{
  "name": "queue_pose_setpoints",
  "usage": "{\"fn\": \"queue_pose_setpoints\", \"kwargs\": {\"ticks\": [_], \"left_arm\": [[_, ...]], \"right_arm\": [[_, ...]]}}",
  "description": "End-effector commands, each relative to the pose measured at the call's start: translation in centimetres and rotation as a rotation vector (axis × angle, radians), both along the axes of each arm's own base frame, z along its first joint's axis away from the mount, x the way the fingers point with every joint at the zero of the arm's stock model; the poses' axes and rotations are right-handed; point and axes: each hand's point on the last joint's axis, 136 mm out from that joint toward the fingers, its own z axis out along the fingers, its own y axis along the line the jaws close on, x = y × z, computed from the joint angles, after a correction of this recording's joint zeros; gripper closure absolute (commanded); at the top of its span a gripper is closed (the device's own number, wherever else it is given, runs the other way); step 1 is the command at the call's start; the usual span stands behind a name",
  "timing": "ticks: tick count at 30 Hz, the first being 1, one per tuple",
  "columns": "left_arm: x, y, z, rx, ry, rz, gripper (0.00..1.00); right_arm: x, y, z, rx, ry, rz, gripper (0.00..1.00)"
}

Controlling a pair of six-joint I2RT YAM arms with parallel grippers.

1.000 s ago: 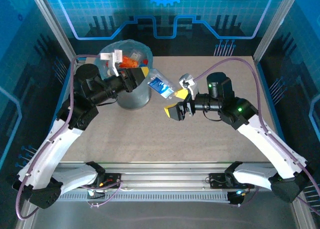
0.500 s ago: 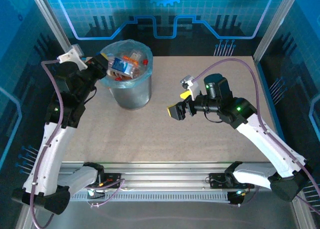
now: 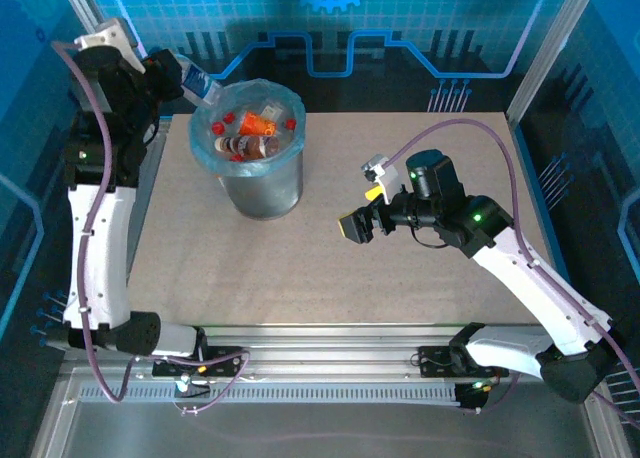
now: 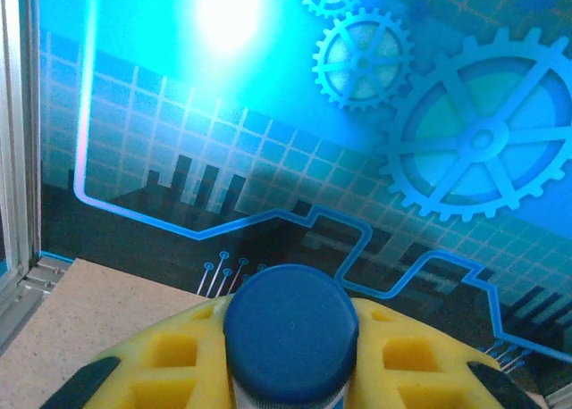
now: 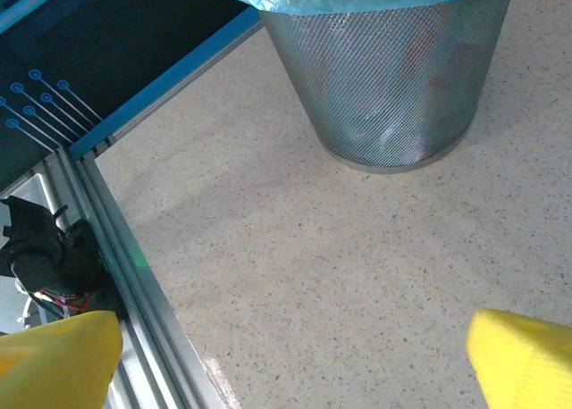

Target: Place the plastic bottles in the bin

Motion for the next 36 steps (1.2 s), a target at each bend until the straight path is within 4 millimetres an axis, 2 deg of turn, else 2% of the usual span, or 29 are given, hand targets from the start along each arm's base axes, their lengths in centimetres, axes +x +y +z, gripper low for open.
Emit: {"fn": "queue_pose_setpoints", "kwargs": {"ticks": [1, 9, 17, 23, 25, 28, 29, 30, 33, 35, 36], "left_arm": [[0.2, -0.3, -2.9, 0.129, 0.166, -0.054, 1.0], [1.5, -0.2, -4.7, 0.232, 0.276, -0.07, 1.0], [3.3, -3.2, -8.5, 0.389, 0.433, -0.169, 1.0], [3.6, -3.0, -10.6, 0.464, 0.523, -0.16, 1.0], [3.8, -2.9, -11.3, 0.464, 0.549, -0.154, 1.0], [4.6, -3.2, -12.6, 0.445, 0.58, -0.163, 0.94], [4.9, -3.2, -12.9, 0.439, 0.586, -0.159, 0.92], [5.2, -3.2, -13.3, 0.437, 0.593, -0.157, 0.86], [5.9, -3.1, -13.5, 0.433, 0.594, -0.142, 0.61], [6.3, -3.0, -13.2, 0.427, 0.575, -0.126, 0.39], [6.4, -2.9, -12.9, 0.425, 0.564, -0.12, 0.34]], "right_arm": [[-0.5, -0.1, -0.6, -0.023, 0.005, 0.012, 0.0], [-0.3, -0.2, -0.7, -0.055, -0.004, 0.016, 0.0], [-0.4, -0.2, -1.0, -0.073, 0.02, 0.02, 0.0], [-0.1, -0.9, -2.0, -0.135, 0.001, 0.018, 0.0], [0.0, -0.7, -1.7, -0.146, 0.002, 0.027, 0.0], [0.4, -0.5, -1.9, -0.159, 0.019, 0.03, 0.0], [0.4, -0.3, -2.1, -0.156, 0.024, 0.031, 0.0], [0.5, -0.2, -2.2, -0.151, 0.027, 0.03, 0.0], [0.7, 0.2, -2.1, -0.127, 0.047, 0.02, 0.0], [0.9, 0.0, -2.1, -0.132, 0.062, -0.004, 0.0], [0.9, -0.2, -2.1, -0.141, 0.065, -0.015, 0.0]]}}
